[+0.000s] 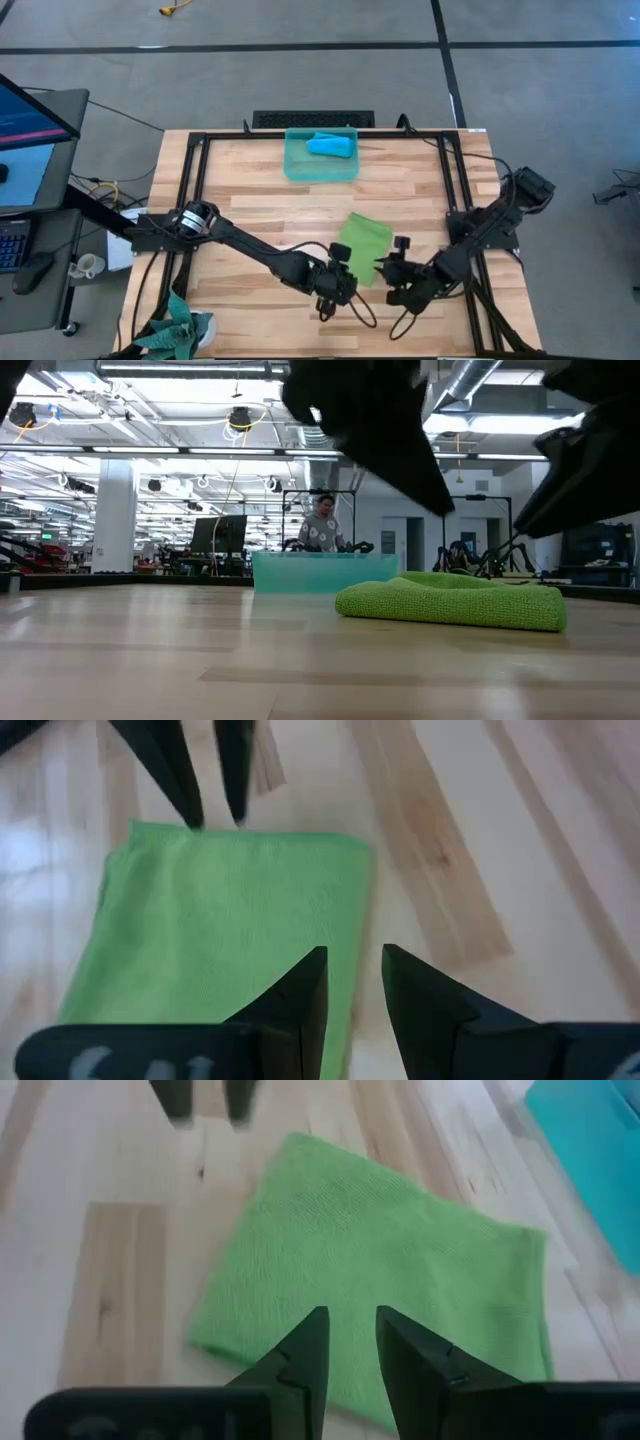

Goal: Roll microfiber towels into tight, uniform cylinder then place into a basket
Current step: Roll the green microfiber cloth

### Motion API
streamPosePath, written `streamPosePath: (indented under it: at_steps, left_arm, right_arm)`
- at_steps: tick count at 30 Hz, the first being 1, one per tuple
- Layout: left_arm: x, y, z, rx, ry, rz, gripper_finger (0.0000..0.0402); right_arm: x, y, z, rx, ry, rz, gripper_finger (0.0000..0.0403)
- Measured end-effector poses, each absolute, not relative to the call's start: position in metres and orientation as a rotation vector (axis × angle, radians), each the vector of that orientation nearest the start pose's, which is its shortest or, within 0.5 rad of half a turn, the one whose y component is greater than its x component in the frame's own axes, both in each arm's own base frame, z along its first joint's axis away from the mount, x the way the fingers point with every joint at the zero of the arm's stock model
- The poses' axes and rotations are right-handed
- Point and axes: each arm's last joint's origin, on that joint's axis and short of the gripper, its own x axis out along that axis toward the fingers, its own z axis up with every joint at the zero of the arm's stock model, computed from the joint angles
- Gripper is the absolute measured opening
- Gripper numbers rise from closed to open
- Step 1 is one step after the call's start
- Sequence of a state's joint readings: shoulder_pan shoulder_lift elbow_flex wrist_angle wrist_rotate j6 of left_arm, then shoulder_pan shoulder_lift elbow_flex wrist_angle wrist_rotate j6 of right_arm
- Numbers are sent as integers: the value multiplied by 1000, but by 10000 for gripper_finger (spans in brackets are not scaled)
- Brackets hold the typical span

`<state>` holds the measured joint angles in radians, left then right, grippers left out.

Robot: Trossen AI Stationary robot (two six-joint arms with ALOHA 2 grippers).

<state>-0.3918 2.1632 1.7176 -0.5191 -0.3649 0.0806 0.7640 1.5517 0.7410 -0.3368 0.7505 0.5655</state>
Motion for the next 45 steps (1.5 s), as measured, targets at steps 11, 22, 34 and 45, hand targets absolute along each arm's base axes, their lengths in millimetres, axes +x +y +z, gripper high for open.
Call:
streamPosePath:
  at_steps: [11,22,34,45]
  left_arm:
    - [447,-116,158,310,956,22,92]
    - [441,-109,133,163,991,22,92]
    - [436,-112,132,-25,1051,49,92]
    - [440,-139,156,-5,1051,-37,92]
  right_arm:
    - [231,164,129,-203,851,-118,109]
    - [242,169,104,-226,918,10,109]
    - [233,164,113,-226,991,48,109]
    - [215,168,127,-216,1031,56,109]
